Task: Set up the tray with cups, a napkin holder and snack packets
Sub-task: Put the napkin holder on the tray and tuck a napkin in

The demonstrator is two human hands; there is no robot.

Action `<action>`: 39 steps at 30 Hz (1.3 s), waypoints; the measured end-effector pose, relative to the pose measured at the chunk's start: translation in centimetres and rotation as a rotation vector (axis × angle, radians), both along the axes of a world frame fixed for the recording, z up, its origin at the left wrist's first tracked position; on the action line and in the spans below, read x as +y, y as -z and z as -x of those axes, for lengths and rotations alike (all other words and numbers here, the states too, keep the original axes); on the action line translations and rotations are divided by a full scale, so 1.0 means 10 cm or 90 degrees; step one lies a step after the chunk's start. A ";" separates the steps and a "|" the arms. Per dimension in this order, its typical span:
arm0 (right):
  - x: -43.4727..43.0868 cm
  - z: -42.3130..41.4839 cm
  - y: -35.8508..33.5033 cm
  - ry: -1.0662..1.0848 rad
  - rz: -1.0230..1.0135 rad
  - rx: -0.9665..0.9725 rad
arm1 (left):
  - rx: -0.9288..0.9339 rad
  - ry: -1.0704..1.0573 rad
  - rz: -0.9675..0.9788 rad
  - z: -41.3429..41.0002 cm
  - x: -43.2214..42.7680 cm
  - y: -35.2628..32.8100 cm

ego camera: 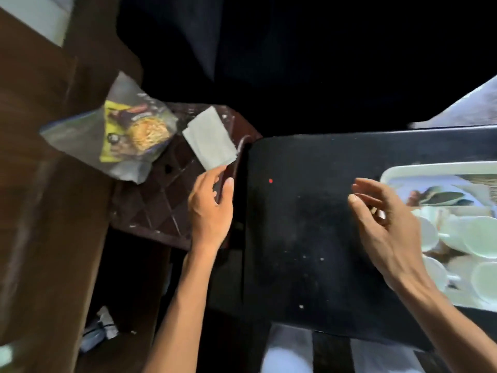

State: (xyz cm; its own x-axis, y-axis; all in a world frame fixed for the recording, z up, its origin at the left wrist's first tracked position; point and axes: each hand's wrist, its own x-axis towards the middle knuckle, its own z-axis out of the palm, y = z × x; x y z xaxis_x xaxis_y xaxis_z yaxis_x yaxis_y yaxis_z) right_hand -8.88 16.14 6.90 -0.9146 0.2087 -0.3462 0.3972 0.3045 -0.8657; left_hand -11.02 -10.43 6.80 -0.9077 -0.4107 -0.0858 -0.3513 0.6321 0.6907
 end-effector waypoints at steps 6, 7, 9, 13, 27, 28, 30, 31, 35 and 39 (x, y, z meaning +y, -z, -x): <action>-1.25 0.46 0.14 -0.061 0.065 -0.034 | -0.099 -0.010 -0.117 0.15 -0.72 0.11; -1.44 0.54 0.19 -0.072 0.068 -0.043 | -0.096 -0.007 -0.133 0.17 -0.78 0.13; -1.76 0.70 0.33 -0.094 0.049 -0.060 | -0.081 -0.003 -0.152 0.19 -0.86 0.15; -2.17 0.89 0.57 -0.083 0.015 -0.094 | -0.042 0.002 -0.198 0.14 -0.96 0.23; -2.38 0.90 0.57 0.041 0.122 -0.151 | -0.066 -0.123 -0.369 -0.13 -0.95 0.33; -2.34 0.84 0.52 0.052 0.167 -0.154 | -0.072 -0.136 -0.383 -0.12 -0.91 0.33; -2.24 0.68 0.41 0.077 0.270 -0.169 | -0.083 -0.149 -0.414 -0.11 -0.80 0.32; -2.16 0.59 0.35 0.090 0.315 -0.182 | -0.086 -0.158 -0.447 -0.11 -0.73 0.32; -1.74 0.20 0.20 0.102 0.407 -0.228 | -0.101 -0.245 -0.617 -0.14 -0.40 0.28; -1.23 -0.17 0.12 0.068 0.353 -0.225 | -0.118 -0.261 -0.590 -0.18 -0.09 0.23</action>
State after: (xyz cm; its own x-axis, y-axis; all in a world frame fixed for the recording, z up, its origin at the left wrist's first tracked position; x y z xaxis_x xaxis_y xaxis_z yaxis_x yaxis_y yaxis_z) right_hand -7.16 3.86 5.70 -0.7107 -0.0034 -0.7035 0.6889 -0.2056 -0.6951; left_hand -9.25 -11.30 4.49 -0.6533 -0.3862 -0.6511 -0.5707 -0.3138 0.7588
